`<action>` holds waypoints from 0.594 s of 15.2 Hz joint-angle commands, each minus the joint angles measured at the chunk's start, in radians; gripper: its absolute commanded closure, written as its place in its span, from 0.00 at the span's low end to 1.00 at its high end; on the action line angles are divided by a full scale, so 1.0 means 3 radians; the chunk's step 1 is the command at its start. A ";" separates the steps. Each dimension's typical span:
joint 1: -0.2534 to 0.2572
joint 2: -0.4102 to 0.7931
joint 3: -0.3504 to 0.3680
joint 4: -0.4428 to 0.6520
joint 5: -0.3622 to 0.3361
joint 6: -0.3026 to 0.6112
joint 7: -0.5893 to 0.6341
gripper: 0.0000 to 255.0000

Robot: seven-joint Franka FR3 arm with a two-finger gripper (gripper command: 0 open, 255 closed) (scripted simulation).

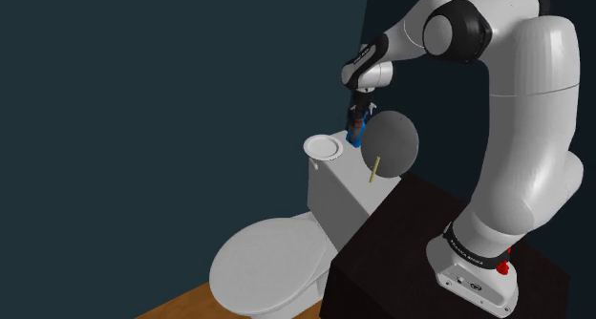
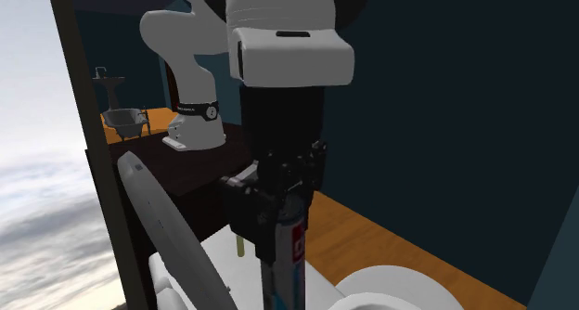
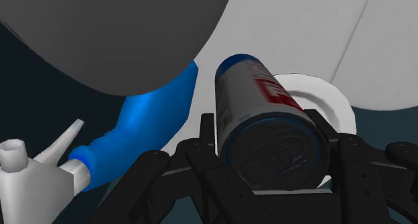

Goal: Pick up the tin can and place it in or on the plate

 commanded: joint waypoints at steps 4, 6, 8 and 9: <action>0.0156 0.0178 0.0047 0.0485 -0.0034 -0.0300 0.0287 1.00; 0.0212 0.0284 0.0070 0.0737 -0.0043 -0.0444 0.0404 1.00; 0.0261 0.0405 0.0092 0.1014 -0.0051 -0.0597 0.0517 1.00; 0.0283 0.0472 0.0103 0.1163 -0.0053 -0.0678 0.0571 1.00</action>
